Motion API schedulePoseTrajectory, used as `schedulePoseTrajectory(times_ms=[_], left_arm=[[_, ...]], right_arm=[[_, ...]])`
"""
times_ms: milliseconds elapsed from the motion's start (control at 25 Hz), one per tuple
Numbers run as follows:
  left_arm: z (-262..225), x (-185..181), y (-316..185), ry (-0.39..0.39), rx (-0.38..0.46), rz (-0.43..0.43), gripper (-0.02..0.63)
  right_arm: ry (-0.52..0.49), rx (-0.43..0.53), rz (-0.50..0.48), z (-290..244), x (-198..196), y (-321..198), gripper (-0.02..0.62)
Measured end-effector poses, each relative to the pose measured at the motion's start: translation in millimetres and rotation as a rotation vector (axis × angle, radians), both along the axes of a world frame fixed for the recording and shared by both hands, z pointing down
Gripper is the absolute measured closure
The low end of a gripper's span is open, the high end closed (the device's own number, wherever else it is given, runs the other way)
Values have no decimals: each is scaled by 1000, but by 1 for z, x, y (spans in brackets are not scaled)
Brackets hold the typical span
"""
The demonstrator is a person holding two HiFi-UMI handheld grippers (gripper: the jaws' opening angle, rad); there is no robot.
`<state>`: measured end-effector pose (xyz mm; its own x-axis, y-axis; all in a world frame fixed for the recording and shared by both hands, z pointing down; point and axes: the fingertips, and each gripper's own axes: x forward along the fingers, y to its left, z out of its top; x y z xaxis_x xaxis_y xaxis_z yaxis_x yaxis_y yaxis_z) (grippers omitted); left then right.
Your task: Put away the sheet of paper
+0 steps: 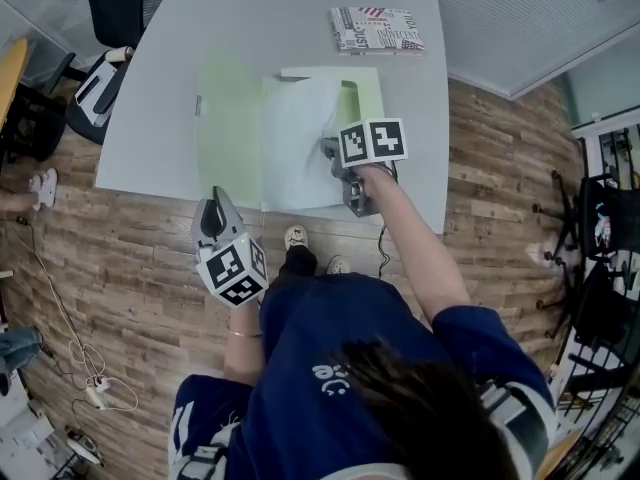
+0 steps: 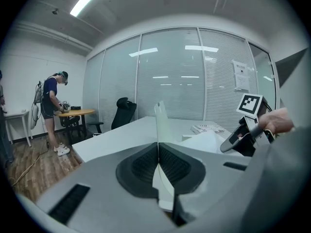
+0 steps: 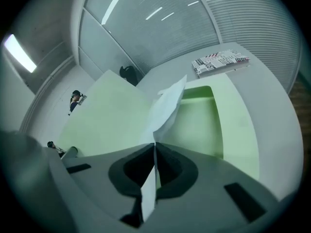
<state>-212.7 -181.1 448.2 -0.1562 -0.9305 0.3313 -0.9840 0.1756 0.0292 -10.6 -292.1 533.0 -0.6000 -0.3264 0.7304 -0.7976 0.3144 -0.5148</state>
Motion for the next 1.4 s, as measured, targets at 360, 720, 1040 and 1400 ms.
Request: schedulePoseTrajectory(times_ms=[360,720,1040,1400], left_arm=[[-1,-1,-1,11,-2,8,598],[-1,-3,0,8,-9,16,598],[0,-2,-1,-6,-14,38,598],[0,-1,-1,-14,-20,58,598]], right_arm=[[-11,-159,99,33,15,-7,586],[-108,-143,275,28,33,-38,586],[-47,34,168,27,25,-53,586],[-39,162,199,31,26,-63,586]])
